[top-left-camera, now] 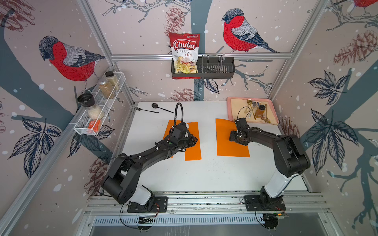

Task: Fold the rectangular paper in half along the long edge
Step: Pick up the paper from the center of the board.

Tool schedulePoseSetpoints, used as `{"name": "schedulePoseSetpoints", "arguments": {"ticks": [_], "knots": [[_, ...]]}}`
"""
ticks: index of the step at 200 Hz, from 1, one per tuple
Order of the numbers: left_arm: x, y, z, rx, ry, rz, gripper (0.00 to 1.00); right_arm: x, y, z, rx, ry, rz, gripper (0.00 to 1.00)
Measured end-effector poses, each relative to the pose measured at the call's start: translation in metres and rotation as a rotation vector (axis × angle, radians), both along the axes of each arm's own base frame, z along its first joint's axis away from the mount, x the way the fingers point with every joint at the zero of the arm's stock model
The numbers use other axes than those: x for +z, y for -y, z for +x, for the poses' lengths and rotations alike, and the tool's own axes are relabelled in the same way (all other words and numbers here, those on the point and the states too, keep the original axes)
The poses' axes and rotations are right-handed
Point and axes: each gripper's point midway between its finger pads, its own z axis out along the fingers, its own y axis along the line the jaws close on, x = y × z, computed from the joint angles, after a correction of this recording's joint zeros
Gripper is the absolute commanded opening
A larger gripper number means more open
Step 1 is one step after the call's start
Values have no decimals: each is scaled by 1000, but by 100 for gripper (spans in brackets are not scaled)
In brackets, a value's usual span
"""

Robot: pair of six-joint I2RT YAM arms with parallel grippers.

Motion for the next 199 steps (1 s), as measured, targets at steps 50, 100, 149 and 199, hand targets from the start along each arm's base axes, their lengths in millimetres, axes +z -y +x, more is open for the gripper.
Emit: {"name": "schedulePoseSetpoints", "arguments": {"ticks": [50, 100, 149, 199], "knots": [[1, -2, -2, 7, -1, -6, 32, 1, -36, -9, 68, 20, 27, 69], [5, -3, -1, 15, 4, -14, 33, 1, -47, -27, 95, 5, 49, 69], [4, -4, -2, 18, 1, -15, 33, 2, -42, -45, 106, -11, 51, 70], [-8, 6, 2, -5, -18, -31, 30, 34, -58, -64, 217, 17, 195, 72]]}}
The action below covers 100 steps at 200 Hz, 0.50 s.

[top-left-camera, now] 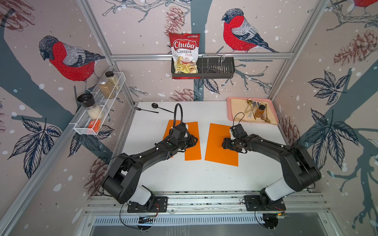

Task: Fold the rectangular paper in half along the long edge
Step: Pick up the paper from the center of the board.

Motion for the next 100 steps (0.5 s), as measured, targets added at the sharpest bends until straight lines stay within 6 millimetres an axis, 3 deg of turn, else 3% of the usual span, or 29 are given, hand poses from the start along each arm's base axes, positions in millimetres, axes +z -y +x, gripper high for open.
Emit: {"name": "schedulePoseSetpoints", "arguments": {"ticks": [16, 45, 68, 100], "knots": [[-10, 11, 5, -27, -29, 4, 24, 24, 9, 10, -15, 71, 55, 73], [-21, 48, 21, -119, -29, 36, 14, 47, 49, 30, -140, 142, 71, 73], [-37, 66, 25, -170, -53, 84, 12, 44, 59, 31, -169, 124, 46, 73], [-55, 59, 31, -162, -79, 178, 13, 18, 66, 18, -181, 51, 5, 74]]}}
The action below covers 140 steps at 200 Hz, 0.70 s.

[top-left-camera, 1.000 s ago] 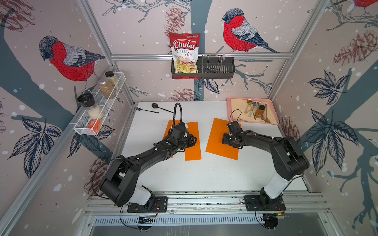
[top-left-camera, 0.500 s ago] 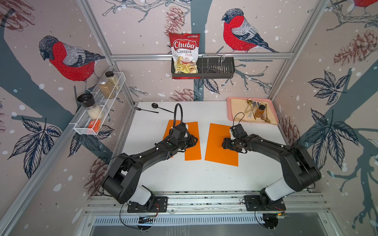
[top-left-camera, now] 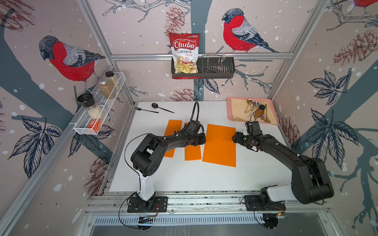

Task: Fold the rectangular paper in half along the long edge
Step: Pick up the paper from the center of the board.

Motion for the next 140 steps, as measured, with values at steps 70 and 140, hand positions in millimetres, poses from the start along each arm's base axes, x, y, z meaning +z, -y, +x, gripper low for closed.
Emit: {"name": "schedulePoseSetpoints", "arguments": {"ticks": [70, 140], "knots": [[-24, -10, 0, -5, -27, 103, 16, -31, -1, -16, -5, -82, 21, 75], [-28, -6, -1, -19, -28, 105, 16, -41, -18, -9, 36, -77, 103, 75]]}}
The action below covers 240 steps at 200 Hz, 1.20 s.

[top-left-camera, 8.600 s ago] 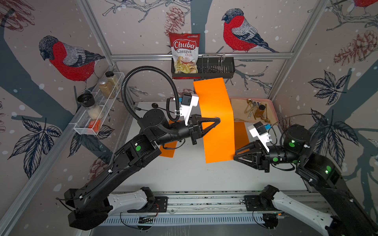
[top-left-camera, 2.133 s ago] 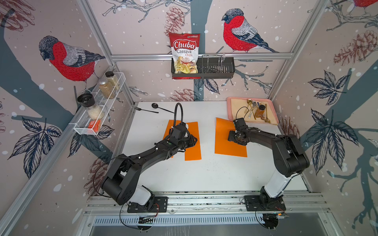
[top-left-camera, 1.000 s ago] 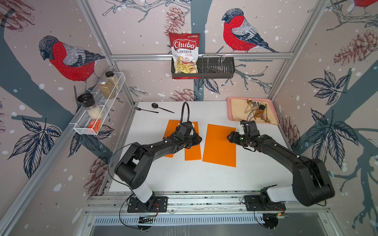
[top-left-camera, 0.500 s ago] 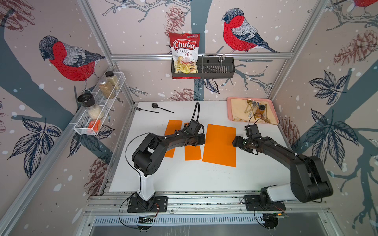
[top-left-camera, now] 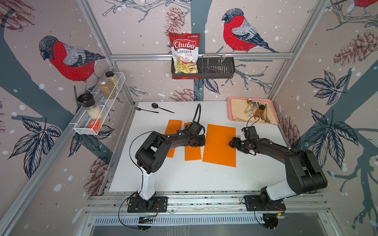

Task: Fold the rectangular paper in half along the long edge
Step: Pick up the paper from the center of the board.

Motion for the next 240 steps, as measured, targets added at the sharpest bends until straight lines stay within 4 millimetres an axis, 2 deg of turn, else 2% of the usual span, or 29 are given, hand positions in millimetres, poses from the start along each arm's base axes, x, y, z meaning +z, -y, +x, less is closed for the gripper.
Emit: {"name": "schedulePoseSetpoints", "arguments": {"ticks": [109, 200, 240], "knots": [[-2, 14, -5, -31, 18, -43, 13, 2, -15, 17, 24, 70, 99, 75], [-4, 15, -9, -36, 35, -59, 12, 4, -24, 22, 52, 94, 150, 75], [-3, 23, -15, -48, 37, -71, 12, 6, -34, 20, 81, 85, 175, 74]]}}
